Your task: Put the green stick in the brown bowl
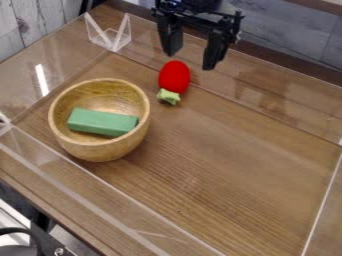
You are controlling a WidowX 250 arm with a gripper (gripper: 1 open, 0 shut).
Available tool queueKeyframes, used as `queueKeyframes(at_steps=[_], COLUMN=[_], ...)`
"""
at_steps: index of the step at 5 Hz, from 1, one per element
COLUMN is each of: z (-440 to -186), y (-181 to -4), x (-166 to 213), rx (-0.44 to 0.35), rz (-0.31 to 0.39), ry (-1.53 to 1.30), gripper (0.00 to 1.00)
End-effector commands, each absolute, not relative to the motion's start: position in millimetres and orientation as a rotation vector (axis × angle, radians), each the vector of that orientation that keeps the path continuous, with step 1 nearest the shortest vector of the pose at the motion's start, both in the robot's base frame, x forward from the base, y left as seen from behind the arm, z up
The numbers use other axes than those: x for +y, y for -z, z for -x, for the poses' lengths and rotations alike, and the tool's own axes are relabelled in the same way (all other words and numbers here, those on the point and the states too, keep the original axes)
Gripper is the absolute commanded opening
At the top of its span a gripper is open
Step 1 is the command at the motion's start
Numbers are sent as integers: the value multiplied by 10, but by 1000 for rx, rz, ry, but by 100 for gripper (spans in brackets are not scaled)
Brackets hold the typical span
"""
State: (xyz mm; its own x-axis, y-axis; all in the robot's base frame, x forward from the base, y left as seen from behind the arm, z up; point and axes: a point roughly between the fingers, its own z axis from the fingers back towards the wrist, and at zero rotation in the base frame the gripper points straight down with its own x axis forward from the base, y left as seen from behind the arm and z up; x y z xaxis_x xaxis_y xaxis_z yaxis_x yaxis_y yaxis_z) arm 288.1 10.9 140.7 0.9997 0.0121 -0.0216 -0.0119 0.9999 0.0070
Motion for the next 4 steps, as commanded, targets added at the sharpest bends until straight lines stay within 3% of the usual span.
queueKeyframes(at_steps=[1, 3, 4], z=[-2957, -3146, -3035], y=[-1456, -1226, -1161], x=[3, -88, 22], rx=[-30, -98, -110], rz=[-16, -14, -21], ry=[33, -38, -134], gripper=[100, 100, 100])
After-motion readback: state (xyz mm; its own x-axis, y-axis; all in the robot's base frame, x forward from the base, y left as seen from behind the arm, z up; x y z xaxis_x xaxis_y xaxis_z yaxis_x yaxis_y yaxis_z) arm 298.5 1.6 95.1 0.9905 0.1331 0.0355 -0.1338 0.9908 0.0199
